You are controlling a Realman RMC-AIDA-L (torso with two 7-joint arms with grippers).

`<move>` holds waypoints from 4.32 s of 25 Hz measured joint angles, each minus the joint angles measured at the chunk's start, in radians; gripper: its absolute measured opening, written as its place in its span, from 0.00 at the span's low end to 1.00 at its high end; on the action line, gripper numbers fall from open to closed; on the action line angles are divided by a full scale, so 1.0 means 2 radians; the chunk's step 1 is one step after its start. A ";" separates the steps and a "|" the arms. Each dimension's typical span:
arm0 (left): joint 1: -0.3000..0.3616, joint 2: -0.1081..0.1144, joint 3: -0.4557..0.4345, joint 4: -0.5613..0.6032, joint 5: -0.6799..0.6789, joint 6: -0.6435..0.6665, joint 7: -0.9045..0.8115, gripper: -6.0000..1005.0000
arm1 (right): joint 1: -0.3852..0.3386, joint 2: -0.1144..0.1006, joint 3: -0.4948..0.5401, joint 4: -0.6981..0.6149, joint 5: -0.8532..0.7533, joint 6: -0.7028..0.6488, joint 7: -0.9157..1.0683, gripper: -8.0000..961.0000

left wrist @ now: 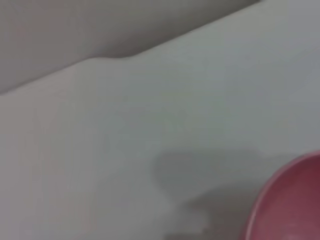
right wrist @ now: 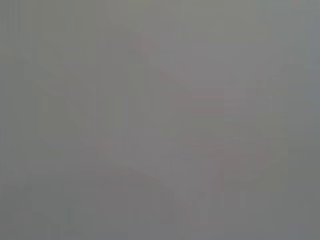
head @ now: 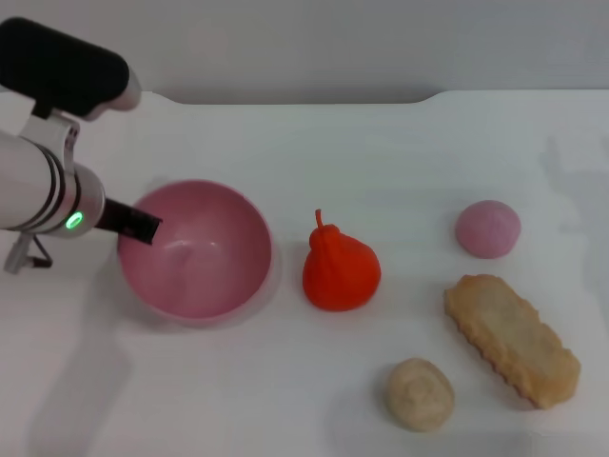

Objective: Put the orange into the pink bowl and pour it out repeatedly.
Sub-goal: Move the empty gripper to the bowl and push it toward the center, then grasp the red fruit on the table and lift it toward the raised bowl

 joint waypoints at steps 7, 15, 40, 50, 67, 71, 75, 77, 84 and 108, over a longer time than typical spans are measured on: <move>0.000 0.001 -0.022 0.027 0.000 0.002 0.004 0.05 | 0.003 -0.001 0.001 -0.014 0.000 0.041 0.000 0.85; -0.012 0.002 -0.047 0.037 0.012 0.009 0.015 0.05 | 0.002 -0.002 0.030 -0.094 0.000 0.220 -0.007 0.85; -0.069 0.002 -0.078 -0.012 0.024 0.053 0.030 0.05 | 0.109 0.001 -0.006 -0.112 0.011 0.590 0.079 0.85; -0.093 0.002 -0.093 -0.043 0.024 0.064 0.046 0.05 | 0.165 0.002 -0.012 -0.034 0.033 0.578 0.098 0.85; -0.105 0.003 -0.103 -0.054 0.024 0.070 0.055 0.05 | 0.197 0.000 -0.018 0.002 0.078 0.583 0.079 0.74; -0.105 0.002 -0.104 -0.054 0.024 0.073 0.056 0.05 | 0.197 0.000 -0.016 0.004 0.079 0.583 0.079 0.59; -0.105 0.002 -0.104 -0.054 0.024 0.073 0.056 0.05 | 0.196 0.000 -0.015 0.007 0.082 0.583 0.082 0.42; -0.105 0.002 -0.104 -0.054 0.024 0.073 0.056 0.05 | 0.196 0.000 -0.017 0.008 0.082 0.583 0.081 0.33; -0.103 0.001 -0.100 -0.054 0.024 0.073 0.056 0.05 | 0.191 0.001 -0.019 0.005 0.081 0.580 0.080 0.14; -0.107 0.001 -0.100 -0.061 0.024 0.081 0.056 0.05 | 0.137 0.001 0.006 -0.195 0.024 0.637 0.069 0.01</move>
